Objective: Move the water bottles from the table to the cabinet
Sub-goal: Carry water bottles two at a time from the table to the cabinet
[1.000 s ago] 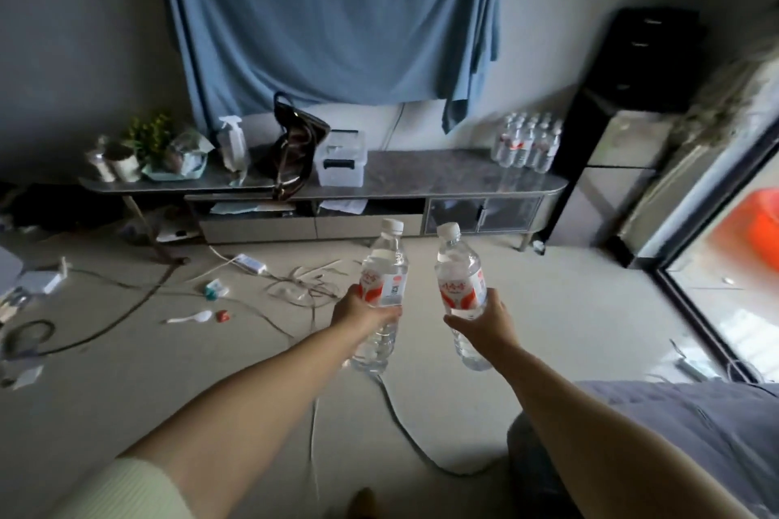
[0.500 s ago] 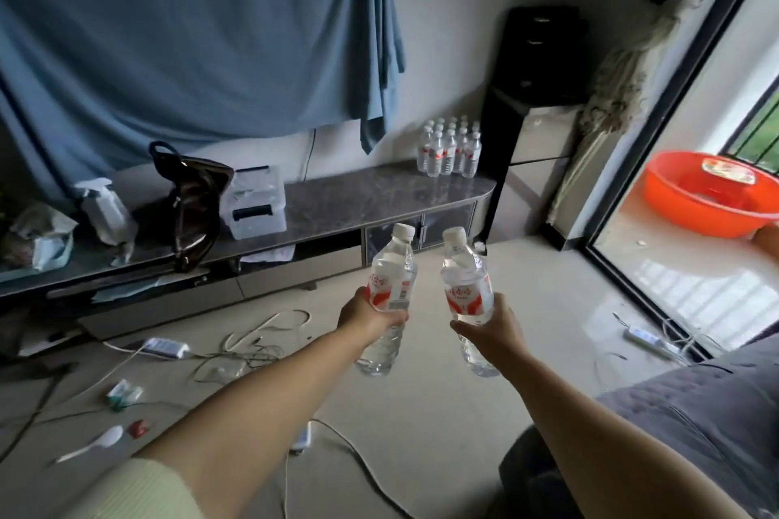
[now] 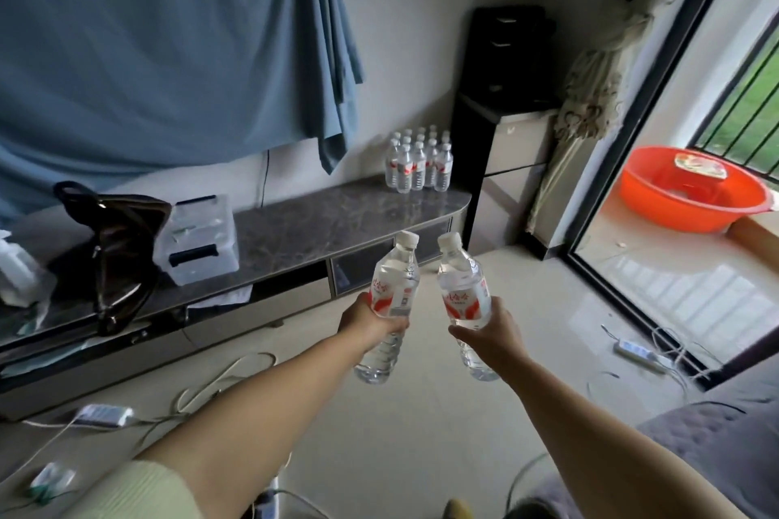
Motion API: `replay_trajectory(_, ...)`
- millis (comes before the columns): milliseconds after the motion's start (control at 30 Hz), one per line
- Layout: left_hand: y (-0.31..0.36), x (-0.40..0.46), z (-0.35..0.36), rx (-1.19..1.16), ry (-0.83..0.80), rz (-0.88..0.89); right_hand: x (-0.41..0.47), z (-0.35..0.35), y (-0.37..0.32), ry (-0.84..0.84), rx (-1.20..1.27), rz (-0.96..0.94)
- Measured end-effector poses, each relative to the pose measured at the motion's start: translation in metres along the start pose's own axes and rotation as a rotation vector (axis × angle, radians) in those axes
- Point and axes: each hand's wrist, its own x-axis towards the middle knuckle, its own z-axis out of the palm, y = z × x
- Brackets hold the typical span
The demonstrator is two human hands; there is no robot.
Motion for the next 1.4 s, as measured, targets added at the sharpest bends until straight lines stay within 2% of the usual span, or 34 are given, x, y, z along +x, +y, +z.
replay_trajectory(500,0.125,0.201,0.068,-0.109,-0.039,-0.026,0.242,-0.055,-0.009,-0.005,0.044,0.016)
replay_trajectory(667,0.145,0.27,0.07,-0.147,-0.089,-0.048,0.31,-0.046,-0.016,-0.011,0.05,0.022)
replay_trajectory(1067,0.182,0.485,0.029,-0.048,-0.124,-0.145,0.496,-0.002,-0.071,0.024,0.219,0.123)
replay_trajectory(1400,0.201,0.587,0.038,-0.055,-0.119,-0.196,0.606,0.017,-0.067,0.004,0.223,0.214)
